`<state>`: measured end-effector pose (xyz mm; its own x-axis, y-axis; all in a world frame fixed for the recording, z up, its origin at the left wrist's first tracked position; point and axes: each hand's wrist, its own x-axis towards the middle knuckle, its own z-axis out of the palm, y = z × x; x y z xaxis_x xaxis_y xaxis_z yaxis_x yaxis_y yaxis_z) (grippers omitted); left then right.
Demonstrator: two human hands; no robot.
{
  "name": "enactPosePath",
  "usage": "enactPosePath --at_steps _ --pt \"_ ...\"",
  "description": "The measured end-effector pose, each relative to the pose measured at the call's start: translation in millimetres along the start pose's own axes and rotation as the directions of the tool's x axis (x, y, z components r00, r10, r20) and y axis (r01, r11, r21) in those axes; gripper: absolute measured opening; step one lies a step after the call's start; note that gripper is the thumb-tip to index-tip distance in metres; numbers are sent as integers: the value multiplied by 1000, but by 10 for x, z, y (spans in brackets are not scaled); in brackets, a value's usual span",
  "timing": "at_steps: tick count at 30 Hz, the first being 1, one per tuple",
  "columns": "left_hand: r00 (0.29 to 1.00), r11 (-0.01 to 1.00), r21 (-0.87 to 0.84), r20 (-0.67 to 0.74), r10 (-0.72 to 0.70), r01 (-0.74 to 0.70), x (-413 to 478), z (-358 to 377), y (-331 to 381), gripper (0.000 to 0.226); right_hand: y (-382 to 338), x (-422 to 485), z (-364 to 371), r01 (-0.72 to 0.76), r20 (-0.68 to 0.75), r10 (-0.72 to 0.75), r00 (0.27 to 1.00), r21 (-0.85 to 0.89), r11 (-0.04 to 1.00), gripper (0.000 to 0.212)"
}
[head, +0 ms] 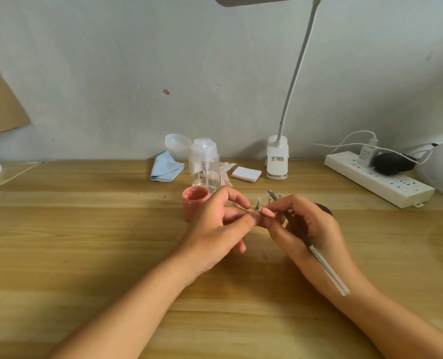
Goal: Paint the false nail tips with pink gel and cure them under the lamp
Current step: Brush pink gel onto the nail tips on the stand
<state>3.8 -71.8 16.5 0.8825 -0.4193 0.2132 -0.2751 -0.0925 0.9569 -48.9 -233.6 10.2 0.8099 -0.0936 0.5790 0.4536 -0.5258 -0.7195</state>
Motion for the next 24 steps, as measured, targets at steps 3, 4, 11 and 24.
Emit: enactPosePath --at_steps 3,4,11,24 --pt "992 986 161 -112 54 -35 -22 11 -28 21 -19 5 -20 -18 -36 20 999 52 998 6" --pt "977 947 321 -194 89 -23 -24 -4 -52 23 -18 14 -38 -34 -52 38 998 77 996 6" --pt "947 553 821 -273 168 138 -18 -61 -146 35 35 70 -126 -78 -82 87 993 102 992 5" --pt "974 652 758 -149 171 1 57 -109 -197 20 73 73 -92 34 -91 -56 994 -225 974 14"
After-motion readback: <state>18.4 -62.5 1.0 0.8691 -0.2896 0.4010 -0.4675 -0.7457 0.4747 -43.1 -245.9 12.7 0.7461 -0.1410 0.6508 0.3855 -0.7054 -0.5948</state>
